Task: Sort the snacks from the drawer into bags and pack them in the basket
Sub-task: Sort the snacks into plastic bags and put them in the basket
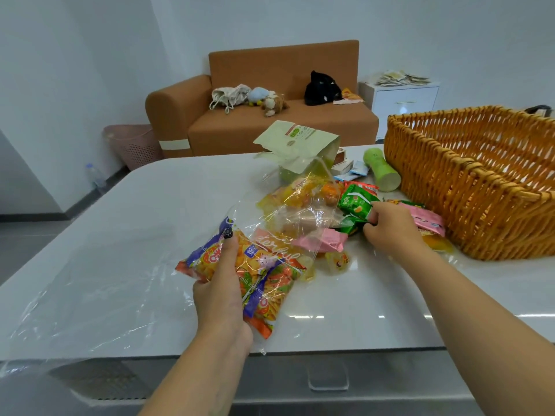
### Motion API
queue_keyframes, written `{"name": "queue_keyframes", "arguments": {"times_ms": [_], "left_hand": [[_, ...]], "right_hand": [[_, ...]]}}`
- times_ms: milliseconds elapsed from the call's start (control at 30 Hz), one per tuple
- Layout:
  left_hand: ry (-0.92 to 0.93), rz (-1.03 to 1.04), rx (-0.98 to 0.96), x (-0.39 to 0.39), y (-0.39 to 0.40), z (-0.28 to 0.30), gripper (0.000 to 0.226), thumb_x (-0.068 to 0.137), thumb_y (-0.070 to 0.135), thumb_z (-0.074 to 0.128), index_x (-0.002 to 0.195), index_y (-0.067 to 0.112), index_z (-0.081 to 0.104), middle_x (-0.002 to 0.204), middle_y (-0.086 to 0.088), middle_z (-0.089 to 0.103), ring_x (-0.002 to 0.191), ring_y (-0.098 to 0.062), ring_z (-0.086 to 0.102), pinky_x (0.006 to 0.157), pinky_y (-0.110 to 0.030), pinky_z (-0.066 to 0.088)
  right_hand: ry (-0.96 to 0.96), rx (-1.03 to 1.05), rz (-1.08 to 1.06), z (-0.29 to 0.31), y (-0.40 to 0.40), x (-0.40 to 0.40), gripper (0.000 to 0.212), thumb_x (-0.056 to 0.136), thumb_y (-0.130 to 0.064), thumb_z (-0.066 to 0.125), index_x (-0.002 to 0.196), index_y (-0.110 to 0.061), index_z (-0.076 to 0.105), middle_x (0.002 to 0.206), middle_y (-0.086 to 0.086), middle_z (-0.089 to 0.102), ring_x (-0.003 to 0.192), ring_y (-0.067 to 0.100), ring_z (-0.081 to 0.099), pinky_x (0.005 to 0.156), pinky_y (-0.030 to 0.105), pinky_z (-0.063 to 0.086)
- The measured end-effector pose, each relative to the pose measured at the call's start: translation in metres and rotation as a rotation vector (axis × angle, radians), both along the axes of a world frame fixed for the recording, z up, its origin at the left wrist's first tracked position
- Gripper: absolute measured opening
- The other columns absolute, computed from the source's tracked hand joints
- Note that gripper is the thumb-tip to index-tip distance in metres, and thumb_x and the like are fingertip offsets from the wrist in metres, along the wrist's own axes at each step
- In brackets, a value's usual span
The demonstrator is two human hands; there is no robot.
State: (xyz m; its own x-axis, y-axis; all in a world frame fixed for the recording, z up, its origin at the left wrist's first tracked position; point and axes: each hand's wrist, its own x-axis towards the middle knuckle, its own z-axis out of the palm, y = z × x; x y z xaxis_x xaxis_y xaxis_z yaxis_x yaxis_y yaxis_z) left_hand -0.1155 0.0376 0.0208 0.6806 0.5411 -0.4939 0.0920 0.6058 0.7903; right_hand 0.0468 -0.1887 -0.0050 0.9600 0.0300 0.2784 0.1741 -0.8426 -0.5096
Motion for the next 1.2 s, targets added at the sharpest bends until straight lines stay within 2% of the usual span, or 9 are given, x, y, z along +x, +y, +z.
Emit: {"name": "queue_keyframes", "arguments": {"times_ms": [233,367,600,733,867,967,1033,1100,1200], "left_hand": [[-0.042,-0.026,-0.021,-0.007,-0.003,0.009,0.068,0.068,0.052,0.082,0.123,0.021,0.057,0.102,-0.005,0.074,0.081,-0.027,0.074,0.073,-0.051,0.06],[-0.063,-0.014,-0.046,-0.014,0.0,0.017,0.061,0.07,0.048,0.082,0.118,0.02,0.059,0.103,-0.005,0.073,0.081,-0.027,0.074,0.071,-0.047,0.06],[-0.082,-0.166,-0.058,-0.024,0.001,0.03,0.053,0.073,0.046,0.081,0.114,0.018,0.063,0.097,-0.009,0.075,0.076,-0.028,0.074,0.07,-0.046,0.06],[-0.07,-0.261,-0.035,-0.034,-0.004,0.029,0.054,0.074,0.044,0.081,0.116,0.016,0.063,0.09,-0.011,0.076,0.066,-0.028,0.074,0.055,-0.041,0.058],[-0.059,-0.343,-0.001,-0.042,-0.002,0.028,0.053,0.075,0.046,0.078,0.116,0.015,0.064,0.091,-0.012,0.076,0.072,-0.031,0.074,0.057,-0.042,0.059],[-0.067,-0.381,0.054,-0.046,0.005,0.025,0.057,0.072,0.051,0.078,0.115,0.017,0.066,0.093,-0.011,0.076,0.08,-0.032,0.074,0.071,-0.045,0.059],[-0.089,-0.399,0.075,-0.047,0.01,0.024,0.058,0.07,0.053,0.077,0.113,0.016,0.067,0.095,-0.012,0.076,0.085,-0.034,0.074,0.082,-0.05,0.057],[-0.126,-0.404,0.08,-0.048,0.014,0.025,0.056,0.072,0.051,0.075,0.113,0.015,0.068,0.098,-0.013,0.076,0.088,-0.034,0.073,0.087,-0.05,0.055],[-0.19,-0.397,0.077,-0.05,0.016,0.031,0.057,0.064,0.047,0.073,0.111,0.015,0.068,0.096,-0.013,0.076,0.08,-0.03,0.074,0.079,-0.044,0.056]], "right_hand": [[0.067,0.093,-0.009,0.04,-0.007,-0.017,0.018,0.077,-0.005,0.066,0.068,-0.019,0.061,0.103,0.008,0.068,0.102,0.027,0.06,0.089,0.041,0.052],[0.108,-0.031,0.016,0.059,-0.005,-0.04,0.009,0.079,-0.006,0.066,0.08,-0.015,0.067,0.099,0.006,0.061,0.1,0.025,0.055,0.078,0.03,0.045],[0.19,0.092,-0.145,0.052,-0.021,-0.125,0.008,0.085,-0.012,0.061,0.077,-0.015,0.063,0.077,-0.002,0.06,0.082,0.021,0.061,0.074,0.041,0.055],[0.199,0.321,-0.252,0.043,-0.025,-0.158,0.014,0.085,-0.006,0.057,0.078,-0.018,0.058,0.088,0.006,0.06,0.083,0.026,0.064,0.065,0.046,0.059],[0.267,0.706,-0.334,0.055,-0.03,-0.173,0.021,0.088,0.005,0.051,0.097,-0.009,0.063,0.11,0.016,0.058,0.072,0.025,0.068,0.045,0.027,0.056],[0.406,1.35,-0.268,0.071,-0.028,-0.182,0.031,0.094,0.011,0.04,0.118,0.0,0.056,0.115,0.021,0.057,0.077,0.025,0.065,0.048,0.024,0.057],[0.477,1.667,-0.144,0.085,-0.026,-0.188,0.032,0.096,0.012,0.032,0.113,-0.004,0.055,0.106,0.019,0.062,0.083,0.027,0.064,0.05,0.023,0.057],[0.526,1.754,-0.017,0.097,-0.025,-0.189,0.036,0.097,0.01,0.03,0.104,-0.01,0.059,0.1,0.016,0.067,0.082,0.026,0.068,0.054,0.023,0.058],[0.561,1.793,0.121,0.106,-0.025,-0.186,0.044,0.092,0.008,0.033,0.119,-0.015,0.06,0.1,0.015,0.072,0.077,0.025,0.071,0.052,0.023,0.057]]}}
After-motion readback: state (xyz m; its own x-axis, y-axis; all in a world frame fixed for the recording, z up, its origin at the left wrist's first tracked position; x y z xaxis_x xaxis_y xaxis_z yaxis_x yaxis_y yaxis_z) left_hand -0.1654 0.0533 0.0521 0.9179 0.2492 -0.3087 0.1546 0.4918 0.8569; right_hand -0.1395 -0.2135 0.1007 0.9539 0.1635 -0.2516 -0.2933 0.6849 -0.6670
